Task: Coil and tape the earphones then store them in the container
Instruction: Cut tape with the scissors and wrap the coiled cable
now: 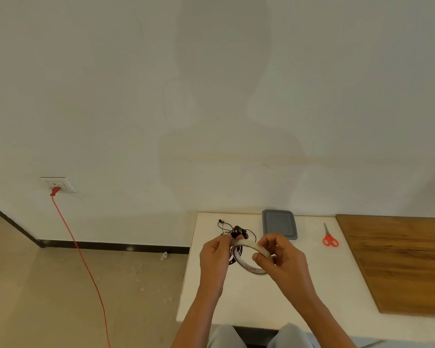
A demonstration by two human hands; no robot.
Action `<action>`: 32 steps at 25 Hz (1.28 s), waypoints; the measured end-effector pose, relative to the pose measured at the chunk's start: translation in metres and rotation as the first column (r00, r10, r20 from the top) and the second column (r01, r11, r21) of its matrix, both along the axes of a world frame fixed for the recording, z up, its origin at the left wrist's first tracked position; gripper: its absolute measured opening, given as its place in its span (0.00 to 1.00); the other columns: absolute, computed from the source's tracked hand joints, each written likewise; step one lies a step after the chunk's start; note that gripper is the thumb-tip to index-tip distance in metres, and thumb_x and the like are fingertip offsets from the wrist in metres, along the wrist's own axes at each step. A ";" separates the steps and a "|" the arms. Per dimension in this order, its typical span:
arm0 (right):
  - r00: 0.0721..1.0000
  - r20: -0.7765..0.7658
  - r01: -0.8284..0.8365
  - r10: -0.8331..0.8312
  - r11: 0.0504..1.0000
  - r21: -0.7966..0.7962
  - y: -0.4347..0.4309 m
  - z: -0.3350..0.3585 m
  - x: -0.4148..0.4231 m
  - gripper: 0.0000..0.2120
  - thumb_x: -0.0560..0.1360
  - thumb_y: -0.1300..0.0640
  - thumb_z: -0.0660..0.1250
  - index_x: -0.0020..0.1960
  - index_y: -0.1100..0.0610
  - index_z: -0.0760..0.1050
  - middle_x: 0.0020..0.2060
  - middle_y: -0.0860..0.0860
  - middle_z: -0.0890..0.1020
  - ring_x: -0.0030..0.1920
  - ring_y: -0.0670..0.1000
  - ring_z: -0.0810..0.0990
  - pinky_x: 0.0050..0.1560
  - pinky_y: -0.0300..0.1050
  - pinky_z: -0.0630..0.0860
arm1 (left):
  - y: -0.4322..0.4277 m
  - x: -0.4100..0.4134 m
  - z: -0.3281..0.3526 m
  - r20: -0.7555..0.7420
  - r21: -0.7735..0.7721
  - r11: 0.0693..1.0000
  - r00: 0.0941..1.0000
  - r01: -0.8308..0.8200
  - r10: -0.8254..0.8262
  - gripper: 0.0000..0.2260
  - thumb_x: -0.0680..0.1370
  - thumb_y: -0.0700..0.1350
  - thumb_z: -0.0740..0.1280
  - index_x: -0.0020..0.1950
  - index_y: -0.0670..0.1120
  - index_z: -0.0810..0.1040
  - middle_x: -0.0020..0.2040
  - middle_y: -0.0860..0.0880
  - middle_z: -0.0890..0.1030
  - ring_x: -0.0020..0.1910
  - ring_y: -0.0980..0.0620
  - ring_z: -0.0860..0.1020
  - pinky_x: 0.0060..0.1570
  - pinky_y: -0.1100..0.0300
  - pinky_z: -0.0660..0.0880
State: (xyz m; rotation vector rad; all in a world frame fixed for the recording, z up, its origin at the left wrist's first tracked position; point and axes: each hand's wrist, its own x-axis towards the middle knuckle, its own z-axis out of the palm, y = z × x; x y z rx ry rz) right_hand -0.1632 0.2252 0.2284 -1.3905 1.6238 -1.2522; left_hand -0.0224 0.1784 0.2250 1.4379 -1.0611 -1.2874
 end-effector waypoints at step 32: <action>0.953 0.290 0.000 -0.089 0.956 0.293 -0.016 0.007 0.027 0.03 0.75 0.60 0.68 0.47 0.53 0.76 0.35 0.48 0.85 0.32 0.45 0.80 0.31 0.30 0.74 | 0.003 -0.011 -0.004 -0.047 0.124 0.992 0.999 0.032 -0.027 0.17 0.79 0.46 0.63 0.31 0.42 0.75 0.25 0.47 0.69 0.31 0.50 0.67 0.37 0.56 0.68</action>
